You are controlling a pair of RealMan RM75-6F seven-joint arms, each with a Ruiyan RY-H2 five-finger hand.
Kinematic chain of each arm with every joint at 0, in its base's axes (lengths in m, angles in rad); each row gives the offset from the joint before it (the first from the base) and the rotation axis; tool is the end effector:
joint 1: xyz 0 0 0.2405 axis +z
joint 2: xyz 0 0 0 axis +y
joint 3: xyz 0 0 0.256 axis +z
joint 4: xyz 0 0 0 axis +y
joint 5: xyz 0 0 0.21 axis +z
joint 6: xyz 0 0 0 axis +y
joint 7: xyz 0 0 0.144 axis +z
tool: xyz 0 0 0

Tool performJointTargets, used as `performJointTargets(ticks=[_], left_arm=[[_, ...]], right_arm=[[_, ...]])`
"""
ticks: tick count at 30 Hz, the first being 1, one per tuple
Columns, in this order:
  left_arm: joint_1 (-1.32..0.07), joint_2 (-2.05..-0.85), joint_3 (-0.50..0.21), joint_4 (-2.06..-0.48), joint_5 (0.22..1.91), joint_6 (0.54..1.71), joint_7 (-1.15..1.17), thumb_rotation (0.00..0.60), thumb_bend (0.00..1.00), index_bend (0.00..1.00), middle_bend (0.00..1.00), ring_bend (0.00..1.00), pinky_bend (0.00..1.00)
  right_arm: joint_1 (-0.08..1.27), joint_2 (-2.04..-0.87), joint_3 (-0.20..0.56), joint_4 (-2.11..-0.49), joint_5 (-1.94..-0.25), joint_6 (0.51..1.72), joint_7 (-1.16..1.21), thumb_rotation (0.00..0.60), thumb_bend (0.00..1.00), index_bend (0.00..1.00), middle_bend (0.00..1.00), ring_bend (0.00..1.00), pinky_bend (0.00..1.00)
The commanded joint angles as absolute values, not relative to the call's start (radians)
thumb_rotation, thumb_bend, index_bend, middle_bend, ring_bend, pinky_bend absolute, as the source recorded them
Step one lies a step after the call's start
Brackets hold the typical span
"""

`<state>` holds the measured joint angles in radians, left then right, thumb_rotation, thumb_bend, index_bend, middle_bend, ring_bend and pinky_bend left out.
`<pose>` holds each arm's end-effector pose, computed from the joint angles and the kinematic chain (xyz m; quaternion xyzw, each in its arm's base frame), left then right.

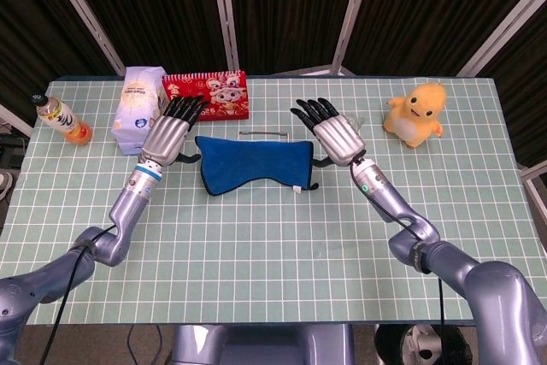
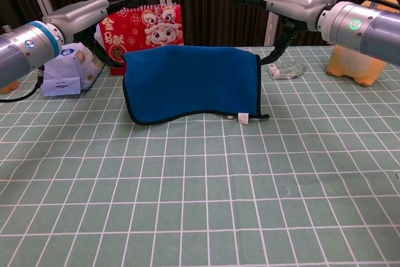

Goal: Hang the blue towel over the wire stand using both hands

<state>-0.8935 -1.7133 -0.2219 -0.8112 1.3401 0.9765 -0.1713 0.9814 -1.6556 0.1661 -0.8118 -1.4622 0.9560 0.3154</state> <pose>-0.1596 0.4467 0.0129 -0.6940 -0.3172 -0.4568 0.4572 -0.1262 -0.4568 0.0199 0.7422 -0.2784 0.4645 0.3948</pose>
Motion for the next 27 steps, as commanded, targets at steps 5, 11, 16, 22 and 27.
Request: performJointTargets(ticks=[5,11,16,22,27], left_arm=[[-0.823,-1.626,-0.200,-0.885,1.321,0.986,-0.150,0.600,0.02,0.00,0.00,0.00,0.00],[-0.734,-1.513,-0.164,-1.008,1.358,1.082,-0.160,0.600,0.02,0.00,0.00,0.00,0.00],[-0.646,-1.400,-0.136,-1.156,1.380,1.181,-0.126,0.600,0.02,0.00,0.00,0.00,0.00],[-0.515,-1.287,-0.099,-1.372,1.372,1.322,0.016,0.600,0.02,0.00,0.00,0.00,0.00],[-0.402,-1.235,-0.054,-1.533,1.376,1.451,0.138,0.600,0.02,0.00,0.00,0.00,0.00]], right_arm=[[0.919,-1.547,0.158,-0.976,-1.470,1.027,0.252,0.600,0.06,0.05,0.00,0.00,0.00],[0.833,-1.421,0.132,-1.160,-1.483,1.112,0.179,0.600,0.02,0.05,0.00,0.00,0.00],[0.739,-1.320,0.098,-1.282,-1.497,1.198,0.121,0.600,0.00,0.05,0.00,0.00,0.00],[0.605,-1.222,0.053,-1.391,-1.508,1.326,0.065,0.600,0.00,0.04,0.00,0.00,0.00],[0.478,-1.170,0.012,-1.467,-1.497,1.441,-0.002,0.600,0.00,0.02,0.00,0.00,0.00]])
